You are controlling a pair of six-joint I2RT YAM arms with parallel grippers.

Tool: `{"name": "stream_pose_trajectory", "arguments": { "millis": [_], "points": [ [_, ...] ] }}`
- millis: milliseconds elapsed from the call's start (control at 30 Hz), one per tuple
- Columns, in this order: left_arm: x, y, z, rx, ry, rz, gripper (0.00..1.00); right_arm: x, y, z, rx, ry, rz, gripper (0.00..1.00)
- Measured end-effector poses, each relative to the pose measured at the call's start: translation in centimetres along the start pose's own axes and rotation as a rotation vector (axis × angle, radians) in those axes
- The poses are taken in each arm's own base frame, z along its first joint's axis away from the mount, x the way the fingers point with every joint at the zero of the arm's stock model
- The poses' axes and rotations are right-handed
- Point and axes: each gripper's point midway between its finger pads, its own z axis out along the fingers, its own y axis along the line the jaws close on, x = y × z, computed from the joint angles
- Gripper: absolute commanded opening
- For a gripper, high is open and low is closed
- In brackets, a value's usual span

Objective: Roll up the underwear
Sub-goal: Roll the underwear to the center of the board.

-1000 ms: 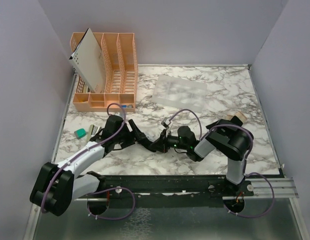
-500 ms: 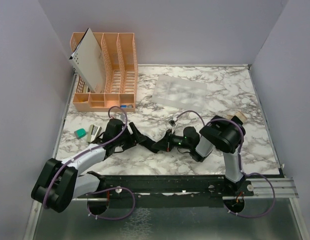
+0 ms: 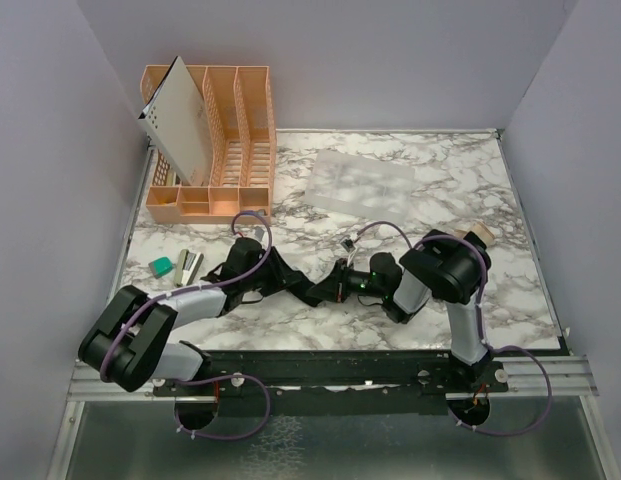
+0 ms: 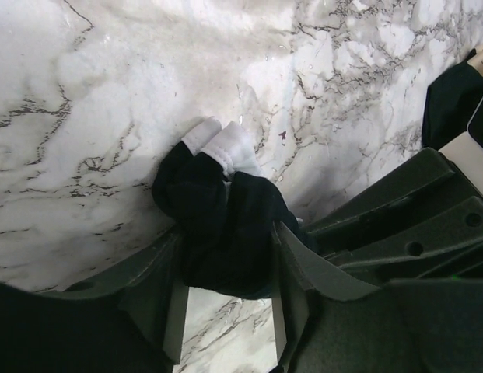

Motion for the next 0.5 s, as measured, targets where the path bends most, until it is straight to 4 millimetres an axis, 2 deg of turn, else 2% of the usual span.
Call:
{"name": "stream_pose_trajectory", "arguments": {
  "millis": [100, 267, 500],
  "points": [
    [-0.1, 0.2, 0.2, -0.014, -0.008, -0.012, 0.36, 0.0, 0.0, 0.0, 0.005, 0.005, -0.003, 0.33],
    [-0.2, 0.5, 0.2, -0.034, -0.022, -0.025, 0.34, -0.3, 0.3, -0.2, 0.024, 0.032, -0.043, 0.46],
    [-0.2, 0.5, 0.0, -0.064, -0.015, -0.029, 0.34, -1.1, 1.3, -1.6, 0.071, 0.09, -0.174, 0.51]
  ]
}}
